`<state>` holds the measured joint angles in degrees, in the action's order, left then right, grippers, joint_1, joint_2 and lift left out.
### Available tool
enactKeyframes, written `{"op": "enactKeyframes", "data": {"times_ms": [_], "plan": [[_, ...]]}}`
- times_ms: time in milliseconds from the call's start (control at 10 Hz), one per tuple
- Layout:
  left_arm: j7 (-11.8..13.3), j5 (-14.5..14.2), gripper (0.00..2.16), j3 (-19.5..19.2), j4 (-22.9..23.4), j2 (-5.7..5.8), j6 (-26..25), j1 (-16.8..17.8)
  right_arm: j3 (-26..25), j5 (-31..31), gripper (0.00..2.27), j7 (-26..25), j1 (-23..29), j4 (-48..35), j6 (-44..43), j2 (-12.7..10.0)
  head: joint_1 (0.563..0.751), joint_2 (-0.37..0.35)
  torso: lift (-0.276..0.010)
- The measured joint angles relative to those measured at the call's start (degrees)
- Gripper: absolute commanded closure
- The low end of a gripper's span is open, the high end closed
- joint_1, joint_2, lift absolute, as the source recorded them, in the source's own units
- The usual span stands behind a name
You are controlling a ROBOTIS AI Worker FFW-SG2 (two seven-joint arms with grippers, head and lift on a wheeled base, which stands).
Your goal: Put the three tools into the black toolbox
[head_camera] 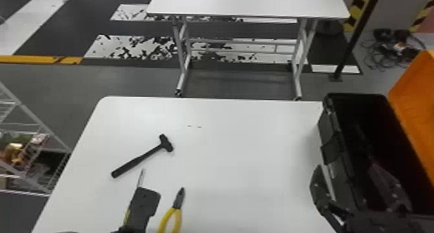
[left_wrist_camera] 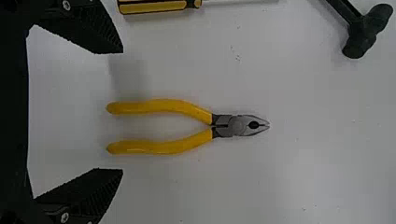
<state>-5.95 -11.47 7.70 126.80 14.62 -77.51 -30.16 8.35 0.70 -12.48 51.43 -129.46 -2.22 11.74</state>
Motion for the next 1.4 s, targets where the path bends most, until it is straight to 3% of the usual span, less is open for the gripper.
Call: {"op": "enactKeyframes", "data": {"times_ms": [500,800,1100,1300,1400], "plan": [[1.51,0.14,0.09,0.35,-2.78,-0.96,-0.55,2.83,-0.83,1.22,0.11,0.3,-0.45,1.1,-0.58,0.72,0.695,0.026,-0.051],[1.73,0.12,0.14,1.46,-6.06,-1.45,2.96,5.24,-1.44,1.61,0.11,0.35,-0.36,1.24,-0.99,0.83,0.695,-0.007,-0.051],[1.91,-0.15,0.15,1.57,-6.55,-1.77,0.52,6.27,-1.76,1.92,0.11,0.35,-0.11,1.8,-1.71,0.83,0.695,-0.021,-0.051],[1.82,-0.22,0.31,1.53,-6.66,-1.87,-0.92,6.51,-1.72,1.94,0.11,0.35,-0.18,1.8,-1.74,0.83,0.695,-0.019,-0.051],[1.84,-0.23,0.87,1.52,-7.04,-1.88,-1.05,6.78,-1.68,1.94,0.11,0.35,-0.19,1.84,-1.76,0.82,0.695,-0.016,-0.051]]}}
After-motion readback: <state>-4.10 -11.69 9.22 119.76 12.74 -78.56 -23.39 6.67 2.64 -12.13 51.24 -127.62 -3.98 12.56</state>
